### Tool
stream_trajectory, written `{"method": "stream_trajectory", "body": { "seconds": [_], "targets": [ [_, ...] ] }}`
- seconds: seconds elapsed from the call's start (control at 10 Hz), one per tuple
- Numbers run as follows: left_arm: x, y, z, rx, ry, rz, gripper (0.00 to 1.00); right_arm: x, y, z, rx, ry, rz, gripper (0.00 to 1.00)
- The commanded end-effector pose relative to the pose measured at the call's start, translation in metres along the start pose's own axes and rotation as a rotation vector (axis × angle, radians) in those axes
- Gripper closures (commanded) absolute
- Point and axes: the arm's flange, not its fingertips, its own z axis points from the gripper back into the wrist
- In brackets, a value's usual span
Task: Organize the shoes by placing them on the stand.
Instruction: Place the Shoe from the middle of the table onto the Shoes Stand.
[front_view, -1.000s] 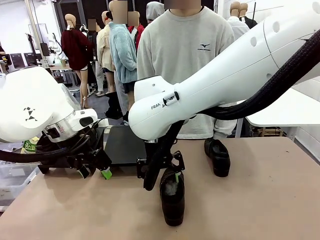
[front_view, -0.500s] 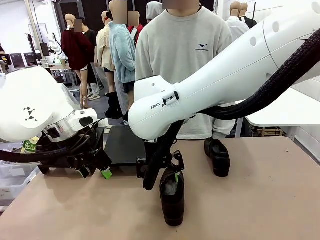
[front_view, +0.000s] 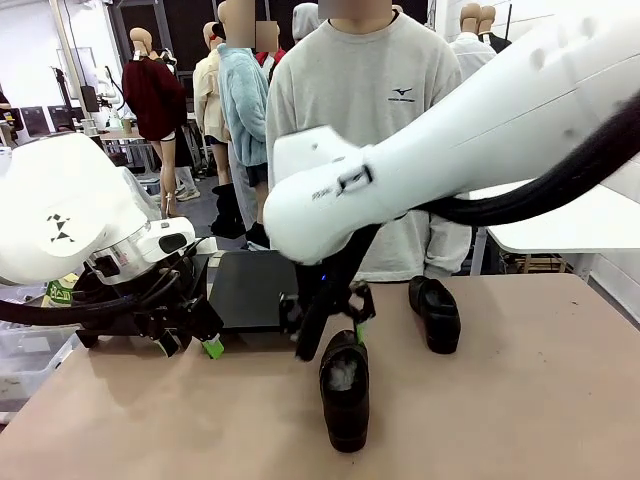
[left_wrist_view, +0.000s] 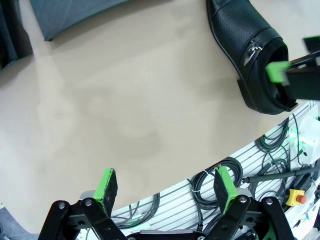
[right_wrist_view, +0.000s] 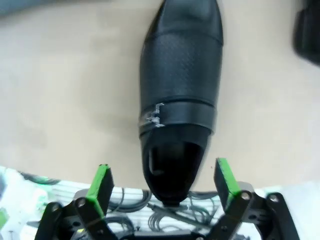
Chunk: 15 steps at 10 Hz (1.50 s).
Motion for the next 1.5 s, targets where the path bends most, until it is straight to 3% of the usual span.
{"method": "stream_trajectory", "body": {
  "seconds": [0.0,0.1,0.3,0.6,0.7,1.0,1.4],
  "targets": [
    [-0.002,0.001,-0.001,-0.008,0.006,0.002,0.00,-0.021,-0.058,0.018,0.054,-0.064,0.000,0.00],
    [0.000,0.000,0.000,0.000,0.000,0.000,0.00,-0.023,-0.085,0.020,0.051,-0.094,0.010,0.00],
    [0.004,-0.055,-0.011,-0.028,-0.049,-0.031,0.00,-0.015,-0.137,0.001,0.037,-0.065,-0.022,0.00],
    [0.024,-0.109,-0.034,-0.032,-0.022,-0.046,0.00,-0.007,-0.180,-0.029,0.065,-0.028,-0.076,0.00],
    [0.027,-0.126,-0.038,-0.040,-0.004,-0.018,0.00,-0.008,-0.168,-0.009,0.006,-0.048,-0.050,0.00],
    [0.061,-0.145,-0.069,0.047,-0.035,0.037,0.00,-0.008,-0.168,-0.009,0.006,-0.048,-0.050,0.00],
    [0.076,-0.156,-0.115,0.137,0.082,0.189,0.00,-0.008,-0.168,-0.009,0.006,-0.048,-0.050,0.00]
  ]
}}
